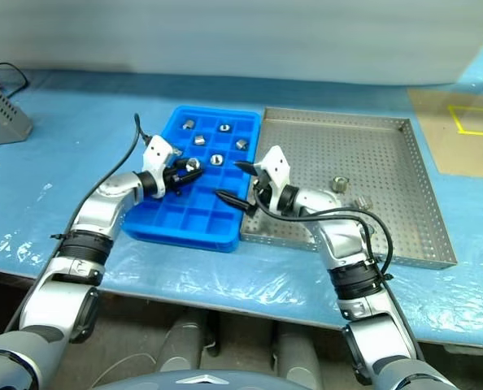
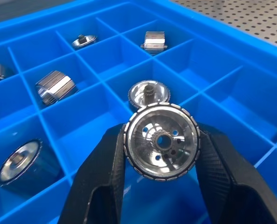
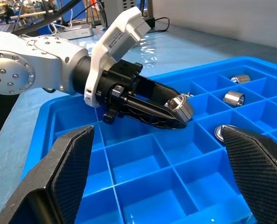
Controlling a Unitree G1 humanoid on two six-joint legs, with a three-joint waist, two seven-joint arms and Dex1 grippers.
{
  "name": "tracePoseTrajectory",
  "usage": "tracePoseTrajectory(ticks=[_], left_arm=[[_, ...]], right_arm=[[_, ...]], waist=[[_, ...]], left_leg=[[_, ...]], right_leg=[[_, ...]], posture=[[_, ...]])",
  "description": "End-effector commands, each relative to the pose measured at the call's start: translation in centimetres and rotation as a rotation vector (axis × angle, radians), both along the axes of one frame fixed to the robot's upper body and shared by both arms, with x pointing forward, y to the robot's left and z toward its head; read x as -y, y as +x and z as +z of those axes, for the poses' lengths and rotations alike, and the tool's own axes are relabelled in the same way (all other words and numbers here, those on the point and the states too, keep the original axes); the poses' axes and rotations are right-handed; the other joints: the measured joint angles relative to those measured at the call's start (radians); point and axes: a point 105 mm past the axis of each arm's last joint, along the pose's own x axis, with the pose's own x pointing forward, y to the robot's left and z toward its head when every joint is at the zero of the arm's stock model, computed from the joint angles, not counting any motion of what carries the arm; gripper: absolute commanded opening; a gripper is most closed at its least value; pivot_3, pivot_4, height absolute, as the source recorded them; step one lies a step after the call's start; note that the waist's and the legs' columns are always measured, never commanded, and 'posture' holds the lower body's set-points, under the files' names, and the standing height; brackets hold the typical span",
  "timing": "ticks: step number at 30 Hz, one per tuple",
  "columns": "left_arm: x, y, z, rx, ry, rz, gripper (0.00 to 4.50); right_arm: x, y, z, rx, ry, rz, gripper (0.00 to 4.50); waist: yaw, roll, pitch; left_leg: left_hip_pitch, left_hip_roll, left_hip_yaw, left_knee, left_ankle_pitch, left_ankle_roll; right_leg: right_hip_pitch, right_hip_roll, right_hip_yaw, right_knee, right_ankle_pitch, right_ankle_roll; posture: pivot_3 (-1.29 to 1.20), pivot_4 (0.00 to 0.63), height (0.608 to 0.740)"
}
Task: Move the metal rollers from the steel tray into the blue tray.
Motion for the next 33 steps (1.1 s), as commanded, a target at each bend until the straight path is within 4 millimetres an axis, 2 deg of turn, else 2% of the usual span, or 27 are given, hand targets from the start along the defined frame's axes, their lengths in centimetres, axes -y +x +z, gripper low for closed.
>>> tracePoseTrajectory(ticks=[1, 10, 11, 16, 18, 21, 24, 27, 30, 33], left_arm=[[-1.1, 0.1, 1.3, 0.050, 0.001, 0.019, 1.76], [-1.0, -0.3, 0.4, 0.023, 0.019, 0.004, 1.76], [-1.0, -0.2, 0.4, 0.018, 0.008, 0.012, 2.50], [-0.1, -0.4, 0.8, 0.028, 0.016, -0.012, 4.04], [0.4, -0.3, 1.7, 0.049, -0.002, -0.027, 4.04], [2.2, 0.2, 4.9, 0.139, -0.019, -0.075, 4.04], [4.0, 0.7, 7.3, 0.196, -0.045, -0.127, 4.04], [5.7, 1.5, 8.6, 0.226, -0.023, -0.187, 4.04], [7.3, 1.9, 9.0, 0.226, 0.004, -0.259, 4.04], [9.5, 1.6, 8.4, 0.207, 0.051, -0.372, 4.04]], right_arm=[[-0.1, -0.2, 1.2, 0.049, 0.020, 0.002, 4.50], [-0.4, -0.2, 1.1, 0.047, 0.021, 0.011, 4.50], [-0.4, -0.2, 1.1, 0.047, 0.020, 0.012, 4.50], [-0.2, -0.3, 1.0, 0.044, 0.017, 0.012, 4.50], [-0.1, -0.3, 1.0, 0.044, 0.020, 0.007, 4.50], [0.5, 0.1, 2.0, 0.069, 0.030, -0.023, 4.50], [2.2, 0.9, 3.1, 0.089, 0.075, -0.099, 4.50], [5.0, 2.1, 4.3, 0.135, 0.087, -0.212, 4.50], [7.5, 2.5, 4.9, 0.157, 0.072, -0.296, 4.50], [10.3, 1.9, 4.7, 0.163, 0.034, -0.372, 4.50]], waist=[[0.001, 0.000, 0.000], [0.002, 0.000, 0.000], [0.002, 0.000, 0.000], [0.002, 0.000, 0.000], [0.002, 0.000, 0.000], [0.004, 0.000, 0.000], [0.005, 0.000, 0.000], [0.002, 0.000, 0.000], [-0.012, 0.000, 0.000], [-0.024, 0.000, 0.000]], left_leg=[[0.000, 0.000, 0.000, 0.000, 0.000, 0.000], [0.000, 0.000, 0.000, 0.000, 0.000, 0.000], [0.000, 0.000, 0.000, 0.000, 0.000, 0.000], [0.000, 0.000, 0.000, 0.000, 0.000, 0.000], [0.000, 0.000, 0.000, 0.000, 0.000, 0.000], [0.000, 0.000, 0.000, 0.000, 0.001, 0.000], [-0.001, 0.000, 0.000, 0.000, 0.002, 0.002], [0.000, -0.001, 0.000, 0.002, 0.001, 0.002], [0.001, -0.001, 0.001, 0.002, 0.001, 0.003], [0.000, -0.001, 0.001, 0.001, 0.001, 0.005]], right_leg=[[0.000, 0.000, 0.000, 0.000, 0.000, 0.000], [0.000, 0.000, 0.000, 0.000, 0.000, 0.000], [0.000, 0.000, 0.000, 0.000, 0.000, 0.000], [0.000, 0.000, 0.000, 0.000, 0.000, 0.000], [0.000, 0.000, 0.000, 0.000, 0.000, 0.000], [0.000, 0.000, 0.000, 0.000, 0.000, 0.000], [0.000, 0.000, -0.001, 0.001, 0.000, 0.000], [0.001, -0.001, 0.000, 0.001, 0.000, 0.000], [0.002, -0.001, 0.001, 0.000, 0.000, 0.000], [0.002, -0.001, 0.001, -0.001, 0.000, 0.000]], posture=[[-0.08, 0.150, 0.740], [-0.07, 0.150, 0.740], [-0.07, 0.150, 0.740], [-0.07, 0.150, 0.740], [-0.08, 0.150, 0.740], [-0.10, 0.150, 0.740], [-0.15, 0.150, 0.740], [-0.19, 0.150, 0.740], [-0.26, 0.150, 0.740], [-0.33, 0.150, 0.740]])
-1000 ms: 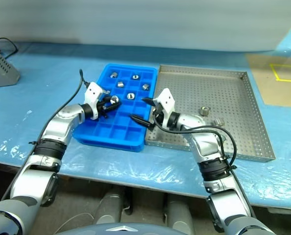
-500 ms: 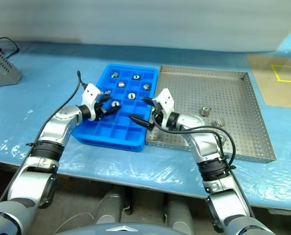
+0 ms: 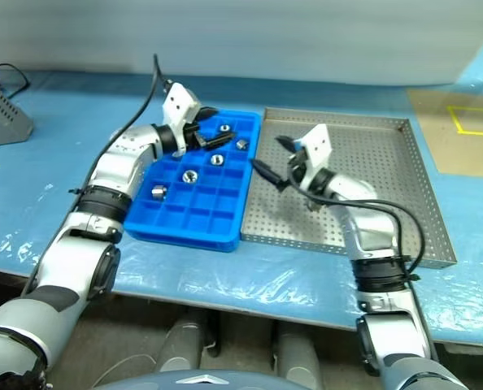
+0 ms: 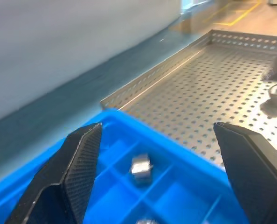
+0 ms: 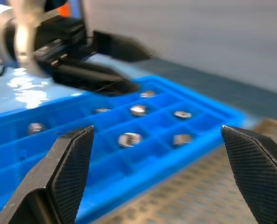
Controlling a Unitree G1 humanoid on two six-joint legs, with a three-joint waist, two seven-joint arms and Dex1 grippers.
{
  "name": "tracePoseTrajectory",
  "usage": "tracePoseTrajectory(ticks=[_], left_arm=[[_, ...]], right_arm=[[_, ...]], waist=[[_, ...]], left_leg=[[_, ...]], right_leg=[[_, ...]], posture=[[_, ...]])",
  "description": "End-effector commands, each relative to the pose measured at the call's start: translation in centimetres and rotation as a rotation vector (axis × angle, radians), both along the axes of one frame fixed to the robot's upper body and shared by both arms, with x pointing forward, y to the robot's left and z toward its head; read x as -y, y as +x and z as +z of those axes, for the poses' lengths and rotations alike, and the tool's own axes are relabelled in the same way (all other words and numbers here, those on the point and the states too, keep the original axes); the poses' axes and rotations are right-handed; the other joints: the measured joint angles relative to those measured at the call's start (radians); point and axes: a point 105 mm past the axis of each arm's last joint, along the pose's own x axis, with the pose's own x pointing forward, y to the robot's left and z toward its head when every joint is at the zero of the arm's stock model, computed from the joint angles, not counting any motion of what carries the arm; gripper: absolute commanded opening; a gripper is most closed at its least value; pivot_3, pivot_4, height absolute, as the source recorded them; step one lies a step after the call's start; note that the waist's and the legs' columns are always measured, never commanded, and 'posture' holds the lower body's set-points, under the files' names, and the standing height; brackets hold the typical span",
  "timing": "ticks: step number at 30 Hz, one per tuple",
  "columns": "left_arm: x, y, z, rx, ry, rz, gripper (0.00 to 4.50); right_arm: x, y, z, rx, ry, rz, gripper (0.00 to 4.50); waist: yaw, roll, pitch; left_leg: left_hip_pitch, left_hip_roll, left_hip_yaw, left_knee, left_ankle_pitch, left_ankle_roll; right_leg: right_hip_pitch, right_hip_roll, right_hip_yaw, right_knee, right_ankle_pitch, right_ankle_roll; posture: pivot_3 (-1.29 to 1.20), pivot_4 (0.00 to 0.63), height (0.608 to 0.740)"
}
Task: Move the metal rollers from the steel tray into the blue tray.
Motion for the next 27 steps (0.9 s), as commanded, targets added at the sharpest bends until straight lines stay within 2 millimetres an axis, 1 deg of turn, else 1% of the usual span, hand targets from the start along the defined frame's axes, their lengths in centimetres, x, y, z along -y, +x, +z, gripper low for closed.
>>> tracePoseTrajectory(ticks=[1, 4, 6, 9, 11, 14, 18, 21, 27], left_arm=[[2.5, -0.6, 0.0, 0.020, 0.074, -0.136, 4.04], [4.9, -1.4, -1.3, 0.005, 0.155, -0.253, 4.04], [6.7, -2.2, -2.1, -0.008, 0.197, -0.330, 4.04], [8.9, -3.1, -3.4, -0.007, 0.286, -0.403, 4.04], [10.8, -3.9, -3.8, -0.013, 0.309, -0.449, 4.04], [12.5, -4.3, -4.4, -0.004, 0.355, -0.459, 4.04], [13.2, -4.3, -5.4, -0.014, 0.406, -0.427, 4.04], [13.3, -4.1, -5.5, -0.033, 0.403, -0.399, 4.04], [12.3, -3.5, -6.2, -0.077, 0.400, -0.353, 4.04]], right_arm=[[2.8, -1.1, 1.0, 0.043, -0.004, -0.075, 4.50], [4.9, -2.6, 0.4, 0.025, -0.023, -0.143, 4.50], [5.6, -4.0, -0.1, 0.007, -0.027, -0.176, 4.50], [6.2, -5.8, -0.8, -0.013, -0.021, -0.234, 4.50], [6.4, -7.1, -1.4, -0.028, -0.003, -0.288, 4.50], [6.2, -8.5, -2.1, -0.046, 0.010, -0.338, 4.50], [6.1, -9.5, -2.7, -0.063, 0.007, -0.382, 4.50], [6.3, -10.0, -3.1, -0.075, -0.006, -0.411, 4.50], [6.4, -10.2, -3.8, -0.090, -0.024, -0.427, 4.50]], waist=[[-0.005, 0.000, 0.000], [-0.020, 0.000, 0.000], [-0.028, 0.000, 0.000], [-0.057, 0.000, 0.000], [-0.073, 0.000, 0.000], [-0.107, 0.001, 0.000], [-0.163, 0.001, -0.001], [-0.203, 0.001, -0.001], [-0.274, 0.001, -0.001]], left_leg=[[0.000, 0.000, 0.000, 0.000, 0.000, 0.002], [-0.001, 0.000, 0.000, 0.001, -0.001, 0.005], [-0.002, 0.000, 0.000, 0.001, -0.001, 0.006], [-0.002, 0.000, 0.001, 0.002, -0.003, 0.008], [-0.002, 0.000, 0.001, 0.002, -0.003, 0.009], [-0.001, 0.000, 0.001, 0.002, -0.004, 0.010], [-0.001, -0.002, 0.002, 0.003, -0.006, 0.012], [-0.002, -0.003, 0.002, 0.005, -0.007, 0.013], [-0.007, -0.005, 0.001, 0.009, -0.011, 0.020]], right_leg=[[0.000, 0.000, 0.000, -0.001, 0.000, 0.000], [0.000, 0.000, 0.000, -0.002, 0.000, 0.000], [0.000, 0.000, 0.000, -0.004, 0.000, 0.000], [0.002, 0.000, 0.000, -0.007, 0.000, 0.000], [0.003, 0.000, 0.000, -0.009, 0.001, 0.002], [0.005, 0.000, 0.000, -0.012, 0.002, 0.004], [0.006, 0.000, 0.001, -0.014, 0.002, 0.005], [0.007, 0.000, 0.000, -0.015, 0.002, 0.006], [0.008, -0.002, -0.001, -0.019, 0.002, 0.007]], posture=[[-0.36, 0.150, 0.740], [-0.44, 0.150, 0.740], [-0.48, 0.150, 0.740], [-0.59, 0.150, 0.740], [-0.65, 0.150, 0.740], [-0.72, 0.150, 0.740], [-0.77, 0.150, 0.740], [-0.79, 0.150, 0.740], [-0.79, 0.150, 0.740]])
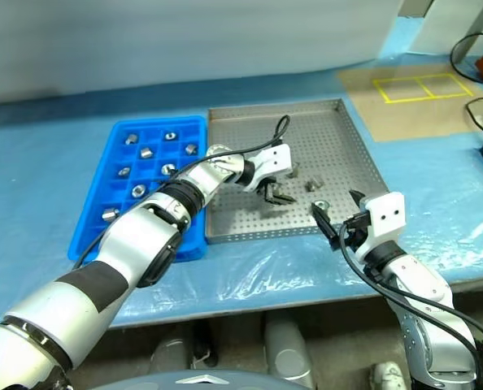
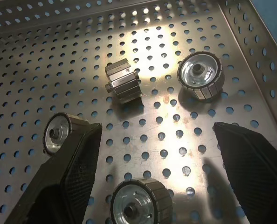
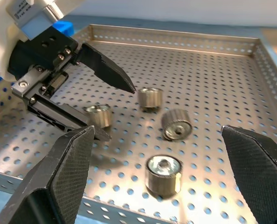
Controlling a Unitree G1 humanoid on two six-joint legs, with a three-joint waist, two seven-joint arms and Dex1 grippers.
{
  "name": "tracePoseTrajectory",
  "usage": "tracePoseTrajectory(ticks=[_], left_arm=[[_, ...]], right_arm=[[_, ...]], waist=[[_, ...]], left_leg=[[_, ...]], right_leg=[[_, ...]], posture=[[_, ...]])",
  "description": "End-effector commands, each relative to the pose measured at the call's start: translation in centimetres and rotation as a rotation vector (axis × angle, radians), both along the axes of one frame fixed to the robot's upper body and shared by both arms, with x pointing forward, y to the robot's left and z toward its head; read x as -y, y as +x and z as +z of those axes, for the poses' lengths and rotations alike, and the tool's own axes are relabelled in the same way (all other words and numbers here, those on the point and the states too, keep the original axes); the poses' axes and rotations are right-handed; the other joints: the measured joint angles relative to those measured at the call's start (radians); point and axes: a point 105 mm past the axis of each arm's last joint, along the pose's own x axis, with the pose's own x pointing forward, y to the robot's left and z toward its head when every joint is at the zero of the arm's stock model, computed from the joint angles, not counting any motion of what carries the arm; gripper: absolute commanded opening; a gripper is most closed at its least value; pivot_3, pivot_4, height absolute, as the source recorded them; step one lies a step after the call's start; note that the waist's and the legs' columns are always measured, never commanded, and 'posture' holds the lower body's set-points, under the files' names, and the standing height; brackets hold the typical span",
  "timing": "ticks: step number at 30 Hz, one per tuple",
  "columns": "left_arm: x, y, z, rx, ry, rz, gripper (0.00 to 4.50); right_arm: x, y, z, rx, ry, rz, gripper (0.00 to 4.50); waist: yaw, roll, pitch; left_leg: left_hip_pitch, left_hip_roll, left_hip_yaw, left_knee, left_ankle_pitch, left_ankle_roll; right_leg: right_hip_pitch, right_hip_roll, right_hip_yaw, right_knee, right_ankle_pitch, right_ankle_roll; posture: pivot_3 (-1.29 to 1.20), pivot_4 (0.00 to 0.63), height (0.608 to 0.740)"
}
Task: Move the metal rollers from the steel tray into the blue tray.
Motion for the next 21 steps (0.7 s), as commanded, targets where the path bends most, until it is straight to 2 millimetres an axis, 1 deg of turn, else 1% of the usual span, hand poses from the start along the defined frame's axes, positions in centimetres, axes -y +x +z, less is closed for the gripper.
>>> tracePoseTrajectory(ticks=[1, 5, 10, 15, 18, 21], left_arm=[[-0.4, 0.7, 0.6, 0.016, -0.004, 0.044, 4.04], [-1.1, 1.3, -0.1, 0.024, 0.013, 0.100, 4.04], [-1.9, 1.7, 0.2, 0.028, 0.018, 0.119, 4.04], [-3.4, 2.0, 0.3, 0.019, 0.028, 0.114, 4.04], [-4.2, 2.1, -0.4, 0.008, 0.055, 0.130, 4.04], [-4.6, 2.0, -1.3, 0.005, 0.089, 0.124, 4.04]], right_arm=[[-0.5, -0.3, 1.0, 0.049, -0.014, 0.012, 4.50], [-0.8, 0.1, 0.9, 0.047, -0.009, 0.018, 4.50], [-0.9, 0.4, 0.9, 0.044, -0.017, 0.030, 4.50], [-1.1, 0.7, 0.8, 0.040, -0.018, 0.046, 4.50], [-1.3, 0.9, 0.8, 0.041, -0.017, 0.055, 4.50], [-1.4, 1.1, 0.8, 0.040, -0.023, 0.065, 4.50]], waist=[[-0.019, 0.000, 0.000], [-0.047, 0.000, 0.000], [-0.062, 0.000, 0.000], [-0.070, 0.000, 0.000], [-0.070, 0.001, 0.000], [-0.069, 0.001, 0.000]], left_leg=[[-0.001, 0.000, 0.000, 0.001, 0.000, 0.001], [-0.005, -0.001, -0.003, 0.003, -0.001, 0.002], [-0.010, 0.000, -0.008, 0.004, -0.001, 0.003], [-0.011, 0.000, -0.009, 0.004, -0.001, 0.003], [-0.010, 0.000, -0.010, 0.004, -0.002, 0.004], [-0.010, 0.000, -0.010, 0.004, -0.002, 0.006]], right_leg=[[0.000, 0.000, -0.001, 0.000, 0.000, 0.000], [0.000, -0.001, -0.005, -0.002, 0.001, 0.001], [0.001, -0.002, -0.014, -0.004, 0.002, 0.001], [0.002, -0.002, -0.016, -0.007, 0.002, 0.001], [0.005, -0.002, -0.017, -0.010, 0.003, 0.002], [0.007, -0.003, -0.018, -0.012, 0.003, 0.002]], posture=[[-0.79, 0.150, 0.740], [-0.77, 0.150, 0.740], [-0.75, 0.150, 0.740], [-0.73, 0.150, 0.740], [-0.72, 0.150, 0.740], [-0.71, 0.150, 0.740]])
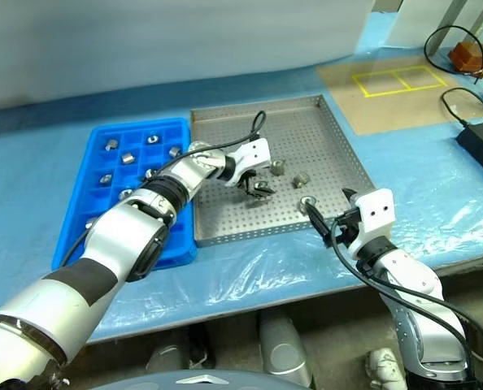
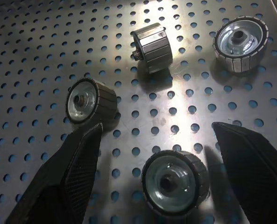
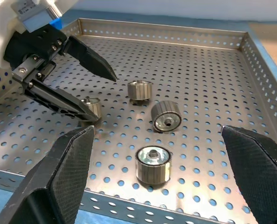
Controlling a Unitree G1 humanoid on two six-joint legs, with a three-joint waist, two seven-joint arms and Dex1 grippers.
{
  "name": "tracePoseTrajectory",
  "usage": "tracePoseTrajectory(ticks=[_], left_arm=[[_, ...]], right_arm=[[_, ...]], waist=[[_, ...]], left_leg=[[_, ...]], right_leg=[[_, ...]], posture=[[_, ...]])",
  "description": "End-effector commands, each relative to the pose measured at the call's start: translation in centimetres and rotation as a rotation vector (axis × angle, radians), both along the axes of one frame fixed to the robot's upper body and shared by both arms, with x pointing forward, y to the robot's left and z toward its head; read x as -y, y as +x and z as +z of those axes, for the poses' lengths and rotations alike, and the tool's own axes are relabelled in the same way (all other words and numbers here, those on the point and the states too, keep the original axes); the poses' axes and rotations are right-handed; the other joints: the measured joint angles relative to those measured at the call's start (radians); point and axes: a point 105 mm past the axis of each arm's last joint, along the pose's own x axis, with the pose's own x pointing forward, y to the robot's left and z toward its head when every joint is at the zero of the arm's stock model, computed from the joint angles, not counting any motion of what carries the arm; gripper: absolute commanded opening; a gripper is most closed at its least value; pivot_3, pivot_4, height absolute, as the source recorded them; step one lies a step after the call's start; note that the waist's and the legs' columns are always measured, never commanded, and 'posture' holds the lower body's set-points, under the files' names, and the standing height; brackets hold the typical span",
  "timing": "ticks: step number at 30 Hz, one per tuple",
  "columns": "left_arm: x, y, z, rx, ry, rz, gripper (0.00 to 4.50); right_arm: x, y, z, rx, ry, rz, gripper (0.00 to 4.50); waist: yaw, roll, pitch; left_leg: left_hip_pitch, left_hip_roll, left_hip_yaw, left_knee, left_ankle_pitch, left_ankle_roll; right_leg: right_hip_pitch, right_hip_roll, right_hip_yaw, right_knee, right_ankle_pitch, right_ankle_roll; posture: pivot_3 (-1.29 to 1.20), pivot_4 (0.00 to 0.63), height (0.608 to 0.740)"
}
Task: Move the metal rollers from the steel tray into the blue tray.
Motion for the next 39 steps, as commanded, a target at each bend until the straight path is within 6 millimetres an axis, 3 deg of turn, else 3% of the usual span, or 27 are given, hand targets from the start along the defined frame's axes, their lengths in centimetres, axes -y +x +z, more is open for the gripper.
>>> tracePoseTrajectory(ticks=[1, 12, 15, 18, 19, 20, 26, 29, 34, 39], left_arm=[[0.0, -0.2, -0.4, 0.018, 0.028, -0.017, 4.04], [0.3, -0.5, -1.3, 0.002, 0.019, -0.011, 4.04], [0.3, -0.6, -1.4, -0.003, 0.015, -0.019, 3.50], [0.0, -0.2, -1.8, 0.018, 0.047, 0.016, 2.53], [0.0, -0.3, -2.0, 0.018, 0.053, 0.006, 2.53], [0.0, -0.5, -2.1, 0.006, 0.051, -0.006, 2.03], [0.0, -0.6, -2.3, 0.002, 0.048, -0.005, 1.94], [0.3, -0.3, -1.3, 0.021, -0.003, 0.005, 1.94], [1.6, 0.1, 4.0, 0.041, -0.261, -0.011, 1.94], [-1.6, 1.3, 6.7, 0.101, -0.350, 0.037, 1.94]], right_arm=[[-0.1, 0.2, 0.9, 0.040, -0.018, 0.017, 4.50], [-0.1, 0.3, 0.8, 0.037, -0.032, 0.024, 4.50], [-0.3, 0.2, 0.8, 0.035, -0.030, 0.029, 4.50], [-0.2, 0.2, 0.8, 0.035, -0.032, 0.031, 4.50], [-0.2, 0.3, 0.8, 0.035, -0.033, 0.031, 4.50], [-0.2, 0.3, 0.9, 0.036, -0.033, 0.032, 4.50], [-0.3, 0.5, 0.9, 0.038, -0.036, 0.040, 4.50], [-0.7, 0.7, 0.9, 0.039, -0.030, 0.055, 4.50], [-1.4, 1.1, 1.0, 0.044, -0.023, 0.089, 4.50], [-2.9, 2.6, 2.6, 0.093, -0.004, 0.173, 4.50]], waist=[[0.001, 0.000, 0.000], [0.000, 0.000, 0.000], [0.000, 0.000, 0.000], [0.001, 0.000, 0.000], [0.000, 0.000, 0.000], [0.000, 0.000, 0.000], [-0.003, 0.000, 0.000], [-0.003, 0.000, 0.000], [0.000, 0.000, 0.000], [-0.001, 0.001, 0.000]], left_leg=[[0.000, 0.000, 0.000, 0.000, 0.000, 0.000], [0.000, -0.002, 0.000, 0.004, -0.001, 0.003], [0.000, -0.002, 0.000, 0.005, -0.002, 0.004], [0.000, -0.002, 0.000, 0.005, -0.002, 0.004], [0.000, -0.002, 0.000, 0.006, -0.002, 0.005], [0.000, -0.002, 0.000, 0.008, -0.003, 0.006], [0.000, -0.004, 0.000, 0.013, -0.006, 0.009], [0.000, -0.005, 0.000, 0.014, -0.006, 0.010], [-0.002, -0.006, 0.000, 0.014, -0.007, 0.011], [-0.002, -0.006, 0.001, 0.014, -0.007, 0.012]], right_leg=[[0.000, -0.001, 0.000, 0.000, 0.000, 0.000], [0.002, -0.003, -0.001, 0.000, 0.000, 0.000], [0.002, -0.004, -0.001, 0.000, 0.000, 0.000], [0.003, -0.004, -0.001, 0.000, 0.000, 0.000], [0.004, -0.004, -0.002, 0.000, 0.000, 0.000], [0.005, -0.005, -0.002, 0.000, 0.000, 0.000], [0.007, -0.009, -0.004, 0.000, 0.001, 0.001], [0.007, -0.010, -0.004, 0.000, 0.001, 0.001], [0.006, -0.011, -0.005, 0.000, 0.001, 0.001], [0.004, -0.013, -0.005, 0.001, 0.002, 0.001]], posture=[[-0.71, 0.150, 0.740], [-0.71, 0.150, 0.740], [-0.71, 0.150, 0.740], [-0.70, 0.150, 0.740], [-0.70, 0.150, 0.740], [-0.70, 0.150, 0.740], [-0.69, 0.150, 0.740], [-0.67, 0.150, 0.740], [-0.64, 0.150, 0.740], [-0.55, 0.150, 0.740]])
